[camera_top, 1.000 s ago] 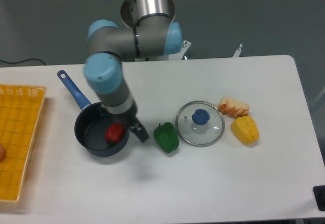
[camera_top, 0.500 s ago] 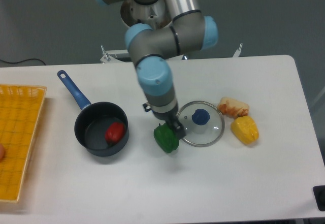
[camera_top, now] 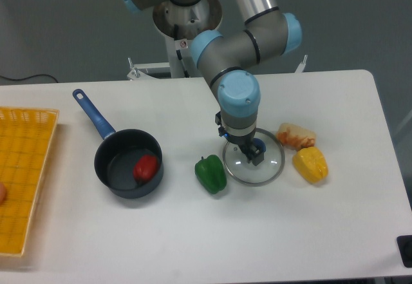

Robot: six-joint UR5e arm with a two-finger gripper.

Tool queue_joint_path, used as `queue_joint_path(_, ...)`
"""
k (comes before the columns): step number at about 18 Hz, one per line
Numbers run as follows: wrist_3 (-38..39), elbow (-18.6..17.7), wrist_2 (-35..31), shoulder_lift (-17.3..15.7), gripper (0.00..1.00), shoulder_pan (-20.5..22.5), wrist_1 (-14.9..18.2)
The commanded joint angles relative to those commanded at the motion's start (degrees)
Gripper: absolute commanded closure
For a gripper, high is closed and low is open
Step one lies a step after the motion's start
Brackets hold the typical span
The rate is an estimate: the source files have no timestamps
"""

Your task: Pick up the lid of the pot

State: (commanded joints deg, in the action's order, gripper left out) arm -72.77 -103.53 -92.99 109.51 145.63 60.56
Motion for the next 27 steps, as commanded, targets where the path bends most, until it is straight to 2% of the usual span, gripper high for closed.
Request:
queue_joint_path(2,-0.3,-0.4,0.1,-0.1,0.00,1.1,-0.1)
queue_joint_path(7,-5.2,2.8,-0.4,0.4,0.00,2.3,-0.4)
queue_joint_path(9,-5.6,3.1,-0.5,0.6,0.00,2.3,-1.0)
queue_joint_path(12,-6.2,2.1,-1.4,1.3,0.00,2.3,-3.3)
queue_joint_path(27,-7.4,0.3,-3.1,3.8,0.00,2.1,-4.8)
